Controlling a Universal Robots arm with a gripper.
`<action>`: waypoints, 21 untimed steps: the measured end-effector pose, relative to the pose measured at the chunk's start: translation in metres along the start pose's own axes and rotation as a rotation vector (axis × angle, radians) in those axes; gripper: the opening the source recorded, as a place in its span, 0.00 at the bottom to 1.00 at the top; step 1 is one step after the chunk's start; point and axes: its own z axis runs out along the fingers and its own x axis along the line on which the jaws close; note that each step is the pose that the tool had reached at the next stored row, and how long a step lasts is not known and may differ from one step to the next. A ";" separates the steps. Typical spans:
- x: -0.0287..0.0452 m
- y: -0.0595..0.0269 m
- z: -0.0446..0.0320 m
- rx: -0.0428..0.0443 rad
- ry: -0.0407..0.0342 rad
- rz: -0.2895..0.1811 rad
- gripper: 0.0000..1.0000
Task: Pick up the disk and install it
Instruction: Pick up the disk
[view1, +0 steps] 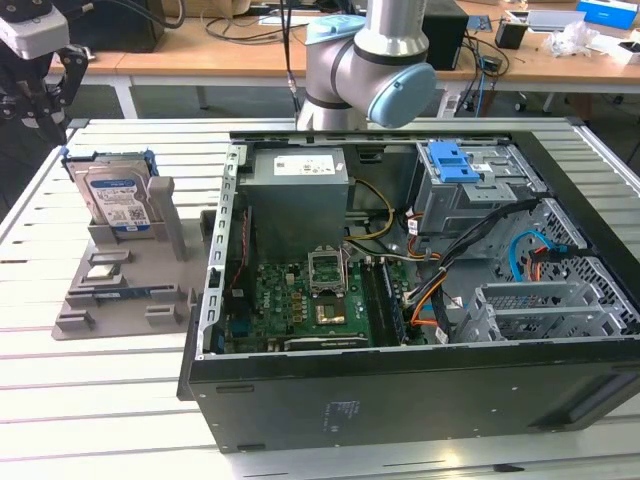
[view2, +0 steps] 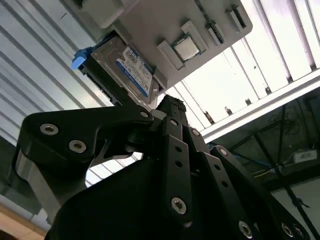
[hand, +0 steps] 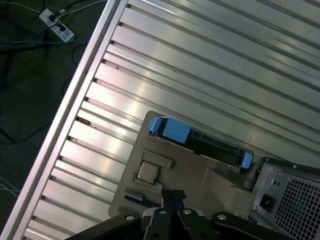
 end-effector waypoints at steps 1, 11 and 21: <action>0.0000 0.0000 0.0000 -0.0008 0.0016 -0.035 0.10; 0.0000 0.0000 0.0000 -0.0045 0.0088 -0.194 0.10; 0.0000 0.0000 0.0000 -0.0085 0.0163 -0.361 0.10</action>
